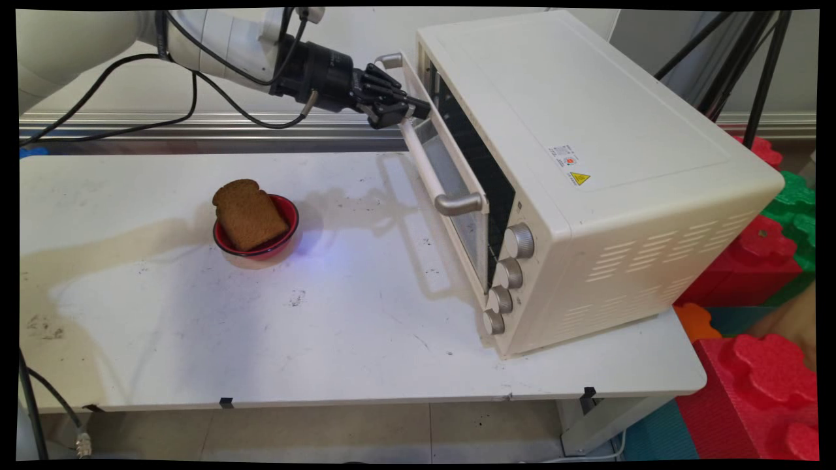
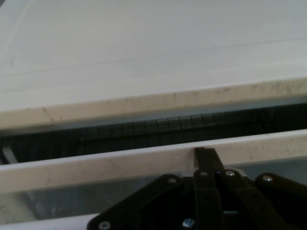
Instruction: Open the oven
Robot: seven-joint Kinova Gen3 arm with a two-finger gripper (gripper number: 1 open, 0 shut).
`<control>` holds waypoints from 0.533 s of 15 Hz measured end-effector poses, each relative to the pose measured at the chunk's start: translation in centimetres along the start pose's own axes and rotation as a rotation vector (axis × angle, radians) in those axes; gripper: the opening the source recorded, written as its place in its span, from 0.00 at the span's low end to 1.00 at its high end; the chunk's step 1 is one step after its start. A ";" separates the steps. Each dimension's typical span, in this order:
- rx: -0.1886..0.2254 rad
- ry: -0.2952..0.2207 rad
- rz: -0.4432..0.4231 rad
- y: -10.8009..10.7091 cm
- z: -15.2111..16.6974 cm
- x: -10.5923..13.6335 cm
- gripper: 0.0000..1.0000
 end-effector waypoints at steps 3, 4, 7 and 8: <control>-0.002 -0.010 0.007 -0.2 -0.6 -0.5 0.00; -0.005 -0.014 0.010 -0.2 -0.8 -0.7 0.00; -0.009 -0.029 0.017 -0.2 -1.4 -1.5 0.00; -0.011 -0.034 0.018 -0.2 -1.6 -1.7 0.00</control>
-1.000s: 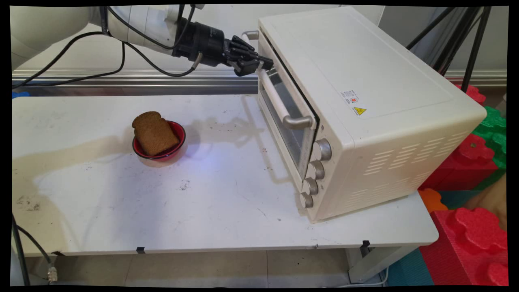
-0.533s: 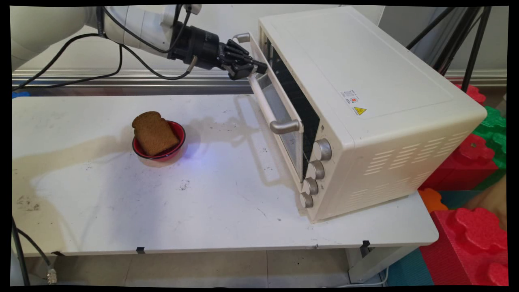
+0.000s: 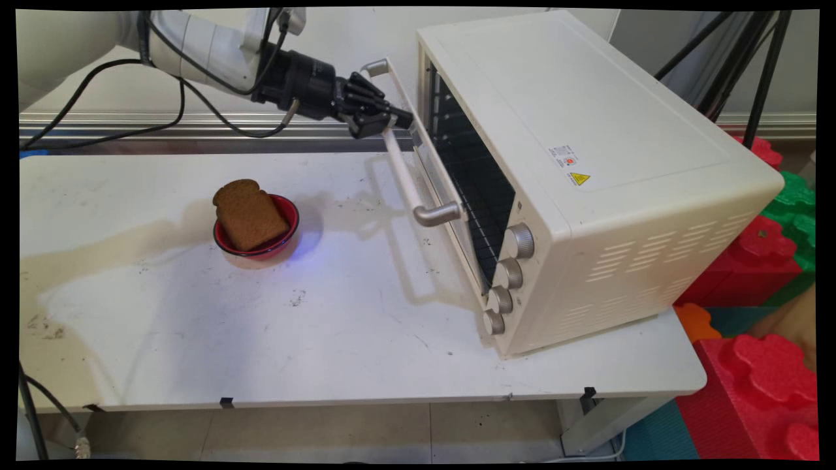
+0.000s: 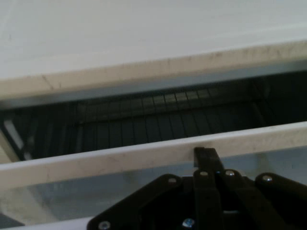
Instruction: Open the oven
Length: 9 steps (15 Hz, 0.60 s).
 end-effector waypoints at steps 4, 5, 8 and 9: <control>-0.006 -0.028 0.005 0.3 -0.9 -1.5 0.00; -0.006 -0.035 0.006 0.3 -1.2 -2.0 0.00; -0.007 -0.055 0.008 0.4 -1.9 -3.1 0.00; -0.009 -0.061 0.009 0.4 -2.1 -3.4 0.00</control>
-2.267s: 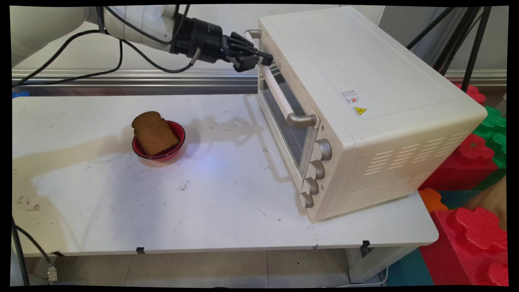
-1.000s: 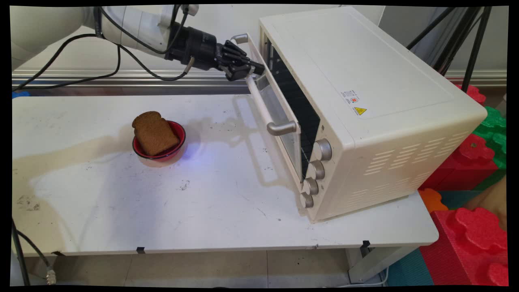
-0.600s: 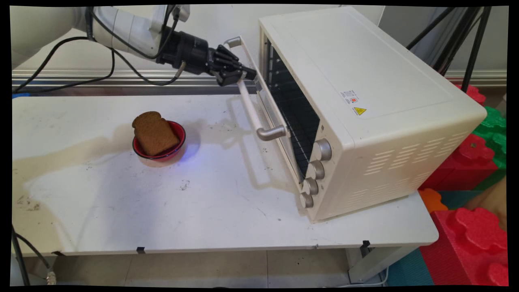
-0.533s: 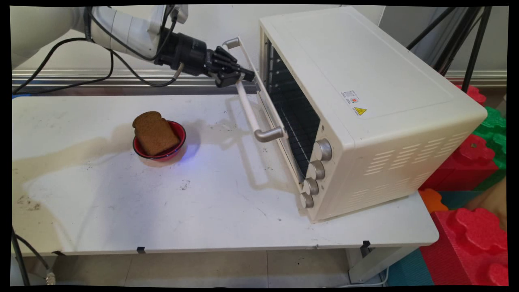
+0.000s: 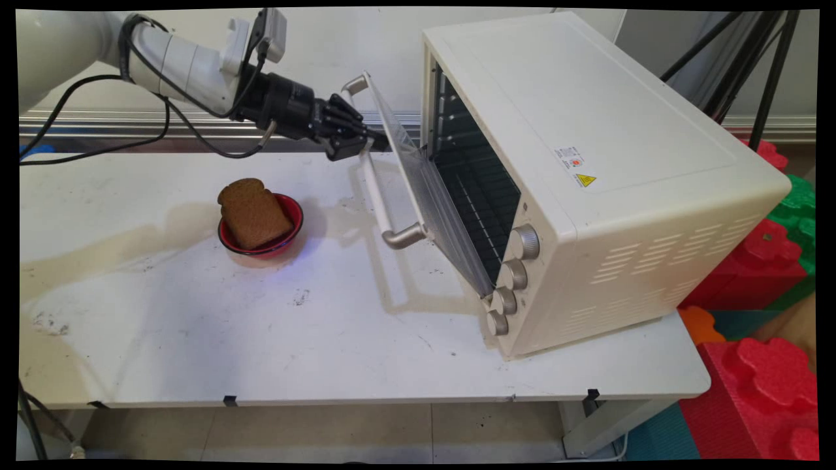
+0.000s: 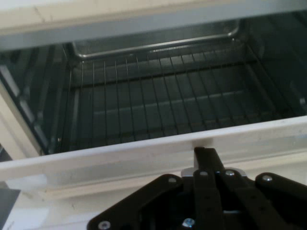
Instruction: Open the oven
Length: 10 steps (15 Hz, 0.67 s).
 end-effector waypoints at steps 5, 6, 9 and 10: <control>-0.005 -0.026 0.006 0.0 -0.6 -1.5 0.00; -0.006 -0.031 0.008 0.0 -0.7 -1.9 0.00; -0.012 -0.044 0.015 -0.2 -0.7 -2.7 0.00; -0.011 -0.050 0.014 -0.1 -0.9 -3.2 0.00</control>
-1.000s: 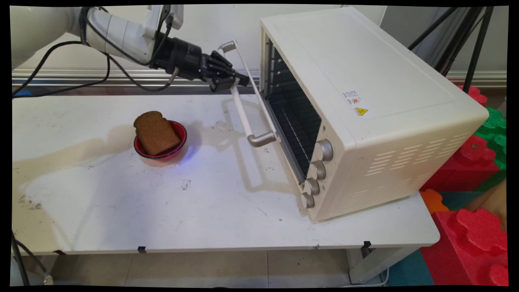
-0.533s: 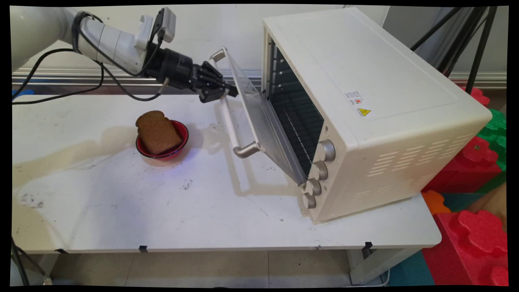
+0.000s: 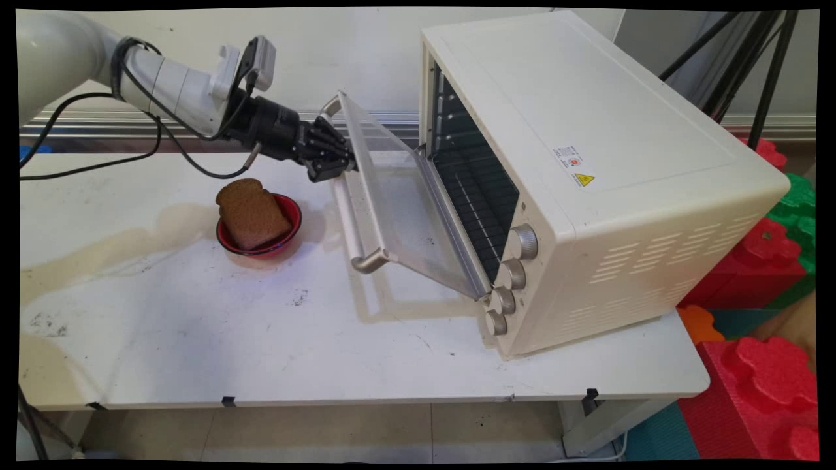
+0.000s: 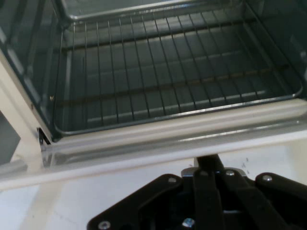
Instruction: Open the oven
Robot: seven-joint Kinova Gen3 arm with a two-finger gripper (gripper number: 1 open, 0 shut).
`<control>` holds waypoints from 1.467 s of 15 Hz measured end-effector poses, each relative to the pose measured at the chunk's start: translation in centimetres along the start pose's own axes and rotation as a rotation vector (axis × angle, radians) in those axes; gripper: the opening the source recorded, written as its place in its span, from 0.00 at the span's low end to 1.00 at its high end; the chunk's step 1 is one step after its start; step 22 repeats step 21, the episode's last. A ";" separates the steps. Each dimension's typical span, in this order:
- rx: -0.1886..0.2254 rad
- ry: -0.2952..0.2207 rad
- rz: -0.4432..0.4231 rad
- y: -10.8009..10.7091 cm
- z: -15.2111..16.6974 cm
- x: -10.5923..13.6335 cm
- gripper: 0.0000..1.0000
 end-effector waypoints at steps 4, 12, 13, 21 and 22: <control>-0.009 -0.022 0.008 -0.1 0.0 -1.4 0.00; -0.014 -0.058 0.009 0.2 -0.4 -4.7 0.00; -0.013 -0.060 0.009 0.2 -0.5 -4.9 0.00; -0.018 -0.071 0.008 0.5 -1.2 -7.0 0.00; -0.018 -0.071 0.008 0.5 -1.2 -7.0 0.00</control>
